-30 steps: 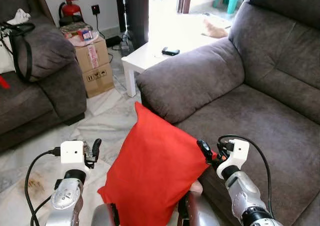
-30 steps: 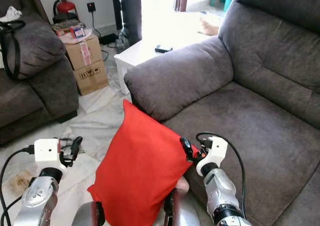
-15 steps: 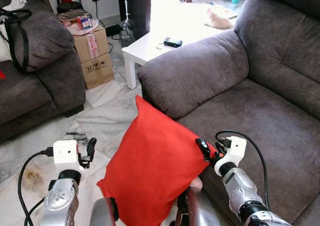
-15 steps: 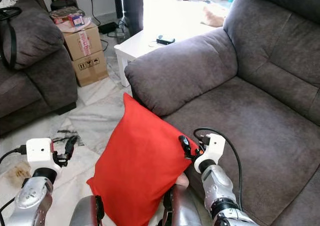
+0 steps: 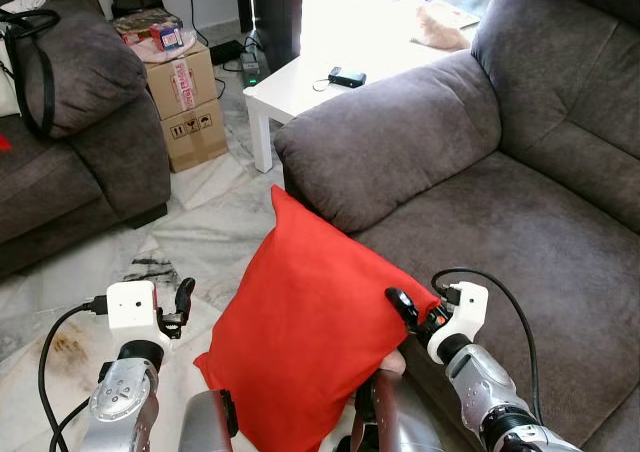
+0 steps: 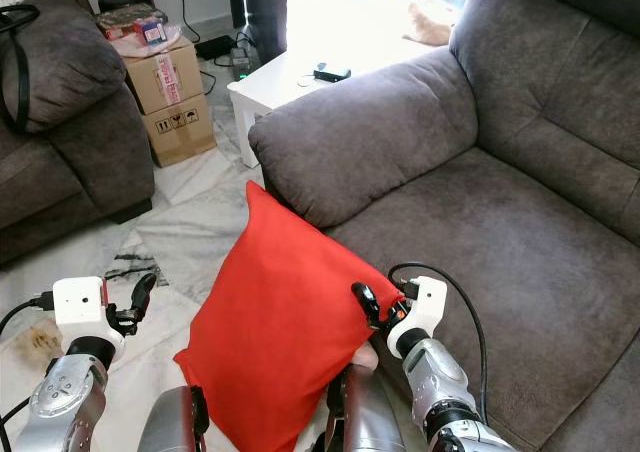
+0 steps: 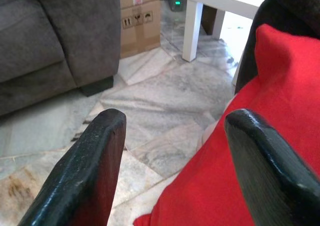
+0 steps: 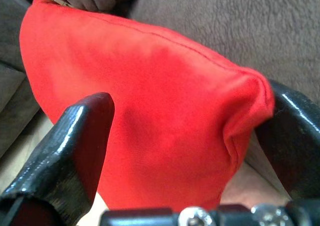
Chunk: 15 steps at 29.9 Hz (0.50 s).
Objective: Move the pillow to the sofa from floor
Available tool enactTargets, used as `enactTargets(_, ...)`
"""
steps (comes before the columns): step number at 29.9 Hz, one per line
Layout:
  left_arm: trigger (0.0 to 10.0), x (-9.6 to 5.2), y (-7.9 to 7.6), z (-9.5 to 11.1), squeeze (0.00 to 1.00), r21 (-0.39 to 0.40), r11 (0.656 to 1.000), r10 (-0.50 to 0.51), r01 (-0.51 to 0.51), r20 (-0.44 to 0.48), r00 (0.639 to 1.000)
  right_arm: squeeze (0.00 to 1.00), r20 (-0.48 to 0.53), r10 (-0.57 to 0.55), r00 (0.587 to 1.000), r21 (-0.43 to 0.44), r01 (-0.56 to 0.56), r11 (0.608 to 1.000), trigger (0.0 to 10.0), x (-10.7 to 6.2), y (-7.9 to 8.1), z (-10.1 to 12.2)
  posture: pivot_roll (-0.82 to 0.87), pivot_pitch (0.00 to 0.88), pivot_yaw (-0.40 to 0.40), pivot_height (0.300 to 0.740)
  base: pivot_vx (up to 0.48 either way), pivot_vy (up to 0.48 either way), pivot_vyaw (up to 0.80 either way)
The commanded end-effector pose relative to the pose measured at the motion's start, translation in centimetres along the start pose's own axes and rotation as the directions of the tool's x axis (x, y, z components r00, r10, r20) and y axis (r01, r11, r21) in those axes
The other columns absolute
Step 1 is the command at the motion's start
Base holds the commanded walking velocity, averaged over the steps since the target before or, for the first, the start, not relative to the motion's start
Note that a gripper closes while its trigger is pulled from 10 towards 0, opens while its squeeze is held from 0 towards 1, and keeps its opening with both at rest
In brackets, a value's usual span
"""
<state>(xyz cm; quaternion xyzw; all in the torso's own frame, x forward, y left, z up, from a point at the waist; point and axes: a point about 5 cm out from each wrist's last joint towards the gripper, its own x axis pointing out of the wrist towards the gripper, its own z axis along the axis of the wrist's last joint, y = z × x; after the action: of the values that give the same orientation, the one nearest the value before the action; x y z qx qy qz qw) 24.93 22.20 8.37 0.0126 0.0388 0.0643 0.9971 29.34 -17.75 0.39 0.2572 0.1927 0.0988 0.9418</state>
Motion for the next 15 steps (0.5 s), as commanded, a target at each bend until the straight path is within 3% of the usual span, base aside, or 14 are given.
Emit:
enactTargets(1, 10.0, -0.2, -0.1, 0.1, 0.00, -0.008, 1.000, -0.008, 0.008, 0.000, 1.000, 0.00, -0.017, -0.014, 1.000, 0.003, 0.014, 1.000, 10.0, -0.4, -0.5, -0.3, 0.10, 0.163, -0.085, 0.585, 0.000, 0.000, 0.00)
enactTargets(15, 10.0, -0.7, -0.3, 0.2, 0.00, -0.021, 1.000, -0.002, 0.002, -0.001, 1.000, 0.00, -0.045, 0.020, 0.999, 0.049, -0.018, 0.999, 10.0, 0.0, 0.6, -1.4, 0.12, 0.194, -0.100, 0.585, 0.000, 0.000, 0.00)
